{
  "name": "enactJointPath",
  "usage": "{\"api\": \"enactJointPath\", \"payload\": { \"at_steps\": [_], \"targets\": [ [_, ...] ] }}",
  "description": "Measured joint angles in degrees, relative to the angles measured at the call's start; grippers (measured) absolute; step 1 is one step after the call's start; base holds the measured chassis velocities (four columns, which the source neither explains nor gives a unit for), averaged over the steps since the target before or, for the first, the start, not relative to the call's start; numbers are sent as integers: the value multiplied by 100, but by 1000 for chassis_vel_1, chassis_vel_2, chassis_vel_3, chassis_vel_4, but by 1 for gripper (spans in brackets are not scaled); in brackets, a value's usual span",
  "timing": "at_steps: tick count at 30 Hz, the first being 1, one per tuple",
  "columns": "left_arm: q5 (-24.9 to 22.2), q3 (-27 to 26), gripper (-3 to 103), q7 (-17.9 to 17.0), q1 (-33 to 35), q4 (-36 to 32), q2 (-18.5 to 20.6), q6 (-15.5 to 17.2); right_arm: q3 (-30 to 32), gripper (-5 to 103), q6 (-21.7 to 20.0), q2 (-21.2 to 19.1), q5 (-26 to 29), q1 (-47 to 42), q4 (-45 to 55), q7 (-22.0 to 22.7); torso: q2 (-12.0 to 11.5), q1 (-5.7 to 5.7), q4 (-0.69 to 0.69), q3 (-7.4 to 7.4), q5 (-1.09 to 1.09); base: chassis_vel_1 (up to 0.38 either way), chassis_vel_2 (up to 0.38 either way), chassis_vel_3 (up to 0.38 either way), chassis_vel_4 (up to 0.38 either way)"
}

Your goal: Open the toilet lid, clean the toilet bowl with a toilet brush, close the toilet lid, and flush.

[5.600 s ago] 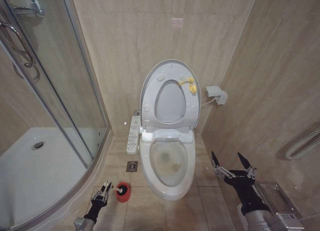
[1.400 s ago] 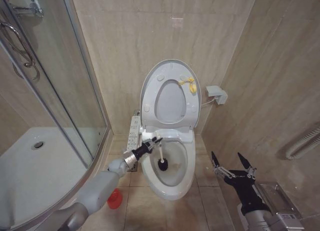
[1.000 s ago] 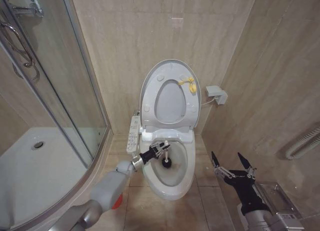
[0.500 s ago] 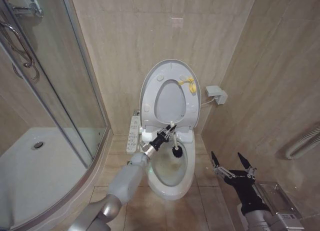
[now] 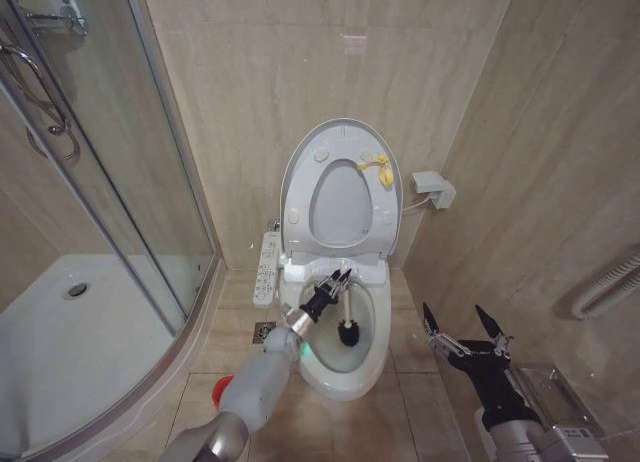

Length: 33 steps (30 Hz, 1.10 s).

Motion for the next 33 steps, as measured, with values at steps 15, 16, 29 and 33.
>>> {"api": "enactJointPath", "payload": {
  "at_steps": [15,16,29,33],
  "targets": [
    [8,191,20,-250,809,-1267,938,175,0,100,0,0,0,0,0,0,0,0,1,0,-1,0,0,0,0],
    [-34,150,20,-292,956,-1401,1025,203,0,100,0,0,0,0,0,0,0,0,1,0,-2,0,0,0,0],
    [-1367,-88,20,-995,1773,-2285,1370,713,0,100,0,0,0,0,0,0,0,0,-1,0,0,0,0,0,0],
    [-1484,8,20,-1011,1638,-2256,1270,766,0,100,0,0,0,0,0,0,0,0,-2,0,0,0,0,0,0]
  ]
}}
